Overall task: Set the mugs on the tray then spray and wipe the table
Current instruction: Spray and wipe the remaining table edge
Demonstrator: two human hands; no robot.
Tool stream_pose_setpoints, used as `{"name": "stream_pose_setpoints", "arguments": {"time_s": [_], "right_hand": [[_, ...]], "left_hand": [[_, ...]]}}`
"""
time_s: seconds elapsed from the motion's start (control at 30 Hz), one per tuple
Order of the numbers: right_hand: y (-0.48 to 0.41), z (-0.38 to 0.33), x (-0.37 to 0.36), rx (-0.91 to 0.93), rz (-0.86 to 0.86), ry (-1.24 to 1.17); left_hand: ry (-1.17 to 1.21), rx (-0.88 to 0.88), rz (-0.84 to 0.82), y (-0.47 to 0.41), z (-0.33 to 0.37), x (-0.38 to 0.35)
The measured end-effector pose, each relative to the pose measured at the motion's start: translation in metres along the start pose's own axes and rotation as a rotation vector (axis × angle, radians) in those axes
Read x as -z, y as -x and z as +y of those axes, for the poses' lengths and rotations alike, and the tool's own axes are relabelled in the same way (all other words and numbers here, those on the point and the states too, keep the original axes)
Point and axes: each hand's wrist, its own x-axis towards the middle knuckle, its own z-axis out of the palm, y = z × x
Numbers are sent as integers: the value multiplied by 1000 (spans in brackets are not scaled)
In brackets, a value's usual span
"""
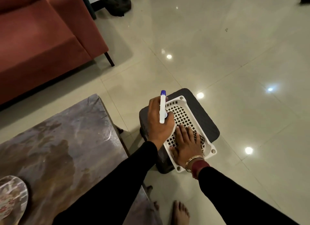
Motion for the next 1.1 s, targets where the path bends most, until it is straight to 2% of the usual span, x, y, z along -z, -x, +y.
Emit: {"name": "stream_pose_setpoints", "arguments": {"time_s": [0.1, 0.27, 0.47, 0.67, 0.83, 0.97, 1.1], "right_hand": [[-1, -3, 2, -17, -29, 8], [-1, 0, 6, -6, -29, -17], [0, 0, 3, -37, 13, -31], [0, 0, 2, -33, -24, -25], [-1, 1, -2, -40, 14, -15], [-2, 1, -3, -37, 16, -10], [-1, 2, -2, -30, -9, 4]], "left_hand": [[-52, -1, 17, -11, -2, -17], [-5, 37, -60, -23, -14, -41], [-46, -24, -65, -42, -30, -45], [82, 179, -276, -46, -39, -33], [25, 305, -398, -50, -41, -24], [-62, 364, -499, -62, -36, -16], [-120, 338, -529, -62, -35, -14]]}}
